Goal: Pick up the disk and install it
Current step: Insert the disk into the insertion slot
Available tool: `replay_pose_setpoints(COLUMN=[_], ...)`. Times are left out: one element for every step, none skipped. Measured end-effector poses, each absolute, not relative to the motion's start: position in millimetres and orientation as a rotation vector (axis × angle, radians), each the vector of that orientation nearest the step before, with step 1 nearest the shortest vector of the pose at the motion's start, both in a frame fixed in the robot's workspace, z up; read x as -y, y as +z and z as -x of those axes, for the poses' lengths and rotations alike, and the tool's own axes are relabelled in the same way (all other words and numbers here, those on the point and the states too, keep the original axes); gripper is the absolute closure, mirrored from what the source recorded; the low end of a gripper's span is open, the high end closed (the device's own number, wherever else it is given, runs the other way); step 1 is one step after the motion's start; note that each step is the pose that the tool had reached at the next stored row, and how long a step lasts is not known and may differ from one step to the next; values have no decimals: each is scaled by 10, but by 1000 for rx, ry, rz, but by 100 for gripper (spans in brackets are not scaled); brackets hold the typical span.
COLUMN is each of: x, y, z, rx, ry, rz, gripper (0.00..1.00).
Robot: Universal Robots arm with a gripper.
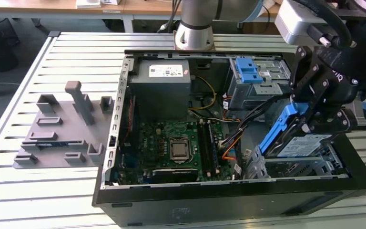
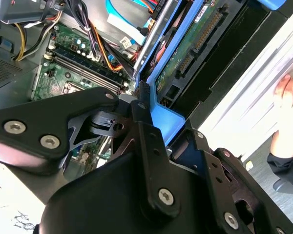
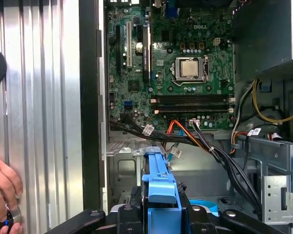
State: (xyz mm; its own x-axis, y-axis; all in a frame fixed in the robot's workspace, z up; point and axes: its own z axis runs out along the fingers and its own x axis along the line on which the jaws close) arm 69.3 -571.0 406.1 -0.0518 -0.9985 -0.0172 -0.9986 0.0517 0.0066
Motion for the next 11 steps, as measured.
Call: replay_pose_setpoints(x=[5711,5711,5710,5711,5710,5710,5710,5710,5711,5711,5710], y=[4055,4048,4043,4037,4031,4025,4019,4012,4006,4000,3993], z=[-693,-693,-693,-693,-694,-693,-693,-693,-693,-693,-693], rx=[-2272,-2273,-2273,-2273,-2273,-2273,-2273,-2273,-2274,-2274,-2274], ry=[26,26,26,26,26,26,26,26,26,26,26], rz=[2158,2157,2157,2157,2157,2157,2157,2156,2156,2156,2156], gripper=[64,64,64,64,64,64,64,64,64,64,64])
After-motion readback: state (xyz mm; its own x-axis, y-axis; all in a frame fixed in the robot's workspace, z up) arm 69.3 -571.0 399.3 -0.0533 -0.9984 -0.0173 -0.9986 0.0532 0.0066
